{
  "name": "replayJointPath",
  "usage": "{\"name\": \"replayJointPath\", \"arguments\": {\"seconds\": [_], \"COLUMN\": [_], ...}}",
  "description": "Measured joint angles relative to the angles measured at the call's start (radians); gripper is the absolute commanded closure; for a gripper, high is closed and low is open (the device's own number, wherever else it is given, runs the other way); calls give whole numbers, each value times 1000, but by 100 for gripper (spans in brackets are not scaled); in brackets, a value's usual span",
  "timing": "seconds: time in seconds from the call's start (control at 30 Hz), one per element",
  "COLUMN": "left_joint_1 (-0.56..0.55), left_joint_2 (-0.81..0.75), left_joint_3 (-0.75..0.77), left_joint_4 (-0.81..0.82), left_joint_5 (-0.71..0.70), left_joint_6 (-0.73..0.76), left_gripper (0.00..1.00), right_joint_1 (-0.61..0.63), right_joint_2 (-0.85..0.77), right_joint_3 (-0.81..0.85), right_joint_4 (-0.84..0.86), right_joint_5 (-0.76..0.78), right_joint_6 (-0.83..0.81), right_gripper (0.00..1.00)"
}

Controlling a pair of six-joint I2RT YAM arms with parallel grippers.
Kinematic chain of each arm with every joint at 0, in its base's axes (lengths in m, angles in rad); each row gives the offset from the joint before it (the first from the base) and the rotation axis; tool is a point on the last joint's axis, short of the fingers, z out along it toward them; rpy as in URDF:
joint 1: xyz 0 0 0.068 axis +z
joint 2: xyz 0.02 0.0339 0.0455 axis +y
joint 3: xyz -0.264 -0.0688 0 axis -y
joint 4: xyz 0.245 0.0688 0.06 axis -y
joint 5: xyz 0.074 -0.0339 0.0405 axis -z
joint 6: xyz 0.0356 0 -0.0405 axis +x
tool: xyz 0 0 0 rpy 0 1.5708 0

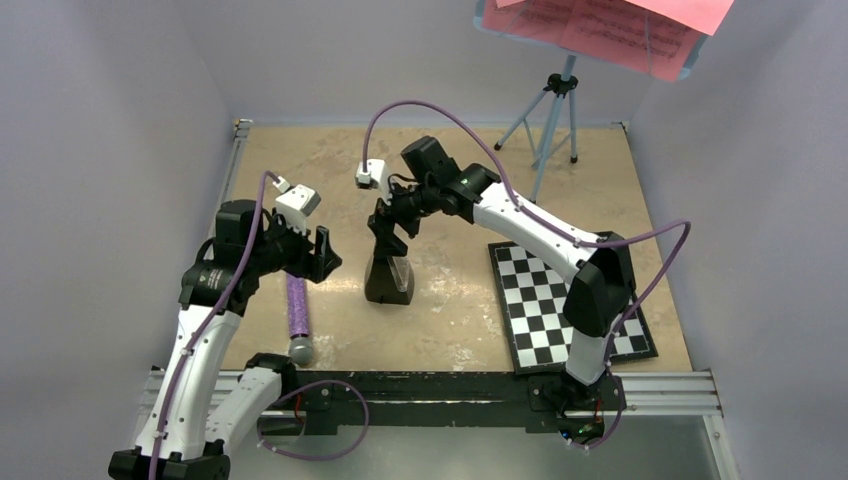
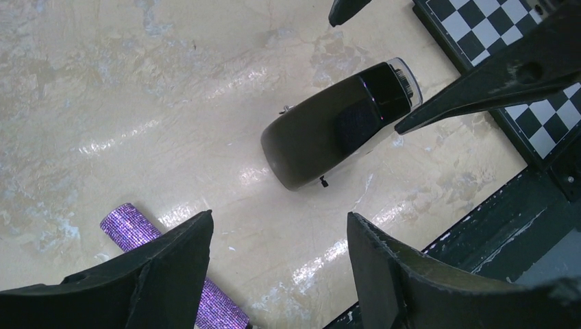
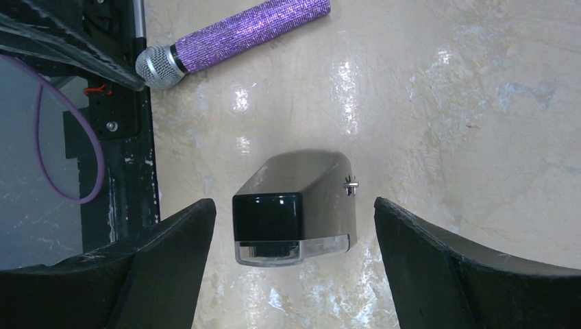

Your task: Pack up the instrument practice props

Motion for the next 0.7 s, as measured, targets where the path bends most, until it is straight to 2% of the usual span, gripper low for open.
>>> {"name": "replayJointPath", "arguments": {"seconds": [0.23,0.3,0.37,0.53,0.6,0.7], "left_joint_1": [0,0,0,0,0,0], "left_joint_2": [-19,-28,-35,-43,-43,-47], "left_joint_3": [0,0,0,0,-2,-20], "left_joint_4": [-24,-28,-28,-27,-27,-25], "left_joint_5": [-13,-16,-18,-20,-19,-9], "left_joint_6": [0,0,-1,0,0,2], "left_gripper": [25,25,25,25,25,25], "right_joint_1": [11,18,24,36,34,24], "right_joint_2": [67,75,81,85,85,85], "right_joint_3": [0,0,1,6,16,17], "right_joint_4": [8,7,8,4,6,6], "right_joint_5": [7,11,18,24,40,43], "right_joint_6": [17,15,11,3,1,13], "right_gripper": [20,25,33,63,70,89]}}
